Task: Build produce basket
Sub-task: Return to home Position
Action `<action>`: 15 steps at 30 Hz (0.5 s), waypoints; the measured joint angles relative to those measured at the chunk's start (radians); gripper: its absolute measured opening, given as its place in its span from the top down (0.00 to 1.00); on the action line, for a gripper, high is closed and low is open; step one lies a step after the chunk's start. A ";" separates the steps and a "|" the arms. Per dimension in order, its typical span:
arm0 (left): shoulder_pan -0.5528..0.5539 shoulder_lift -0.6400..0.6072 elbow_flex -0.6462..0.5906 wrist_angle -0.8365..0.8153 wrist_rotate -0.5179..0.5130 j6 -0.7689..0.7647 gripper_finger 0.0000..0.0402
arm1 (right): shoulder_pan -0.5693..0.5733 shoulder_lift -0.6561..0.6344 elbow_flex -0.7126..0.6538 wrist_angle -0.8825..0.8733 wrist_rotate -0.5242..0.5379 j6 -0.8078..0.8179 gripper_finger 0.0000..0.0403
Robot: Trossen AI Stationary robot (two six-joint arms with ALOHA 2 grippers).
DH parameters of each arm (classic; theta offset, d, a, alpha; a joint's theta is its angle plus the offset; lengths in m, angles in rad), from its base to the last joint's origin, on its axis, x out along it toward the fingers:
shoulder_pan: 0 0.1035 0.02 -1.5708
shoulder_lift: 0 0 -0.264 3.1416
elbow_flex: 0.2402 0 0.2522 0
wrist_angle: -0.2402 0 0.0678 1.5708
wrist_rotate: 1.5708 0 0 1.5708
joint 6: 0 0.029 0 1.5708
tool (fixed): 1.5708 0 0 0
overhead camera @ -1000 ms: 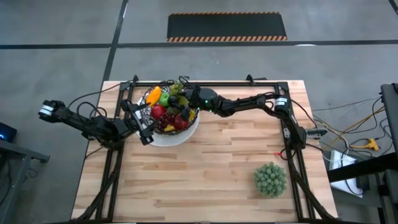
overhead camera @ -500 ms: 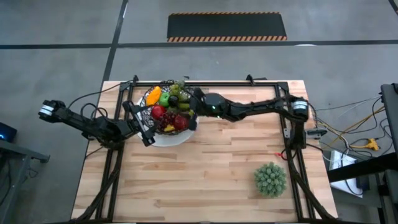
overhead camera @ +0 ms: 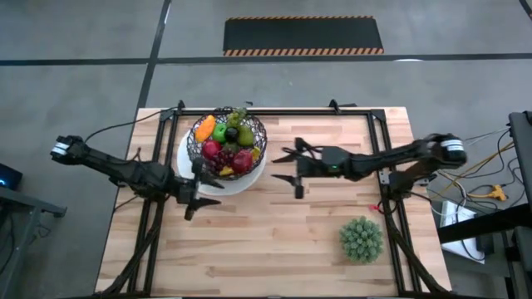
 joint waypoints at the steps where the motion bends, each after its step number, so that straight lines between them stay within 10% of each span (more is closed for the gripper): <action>1: -0.001 -0.011 -0.011 -0.002 0.001 -0.003 0.53 | 0.001 -0.031 -0.035 0.011 0.000 -0.001 0.53; 7: 0.001 -0.095 -0.087 0.030 0.001 -0.078 0.95 | -0.006 -0.210 -0.247 0.103 0.007 -0.001 0.59; 15: 0.018 -0.195 -0.137 0.141 -0.002 -0.141 0.99 | -0.019 -0.404 -0.375 0.117 0.009 -0.026 0.80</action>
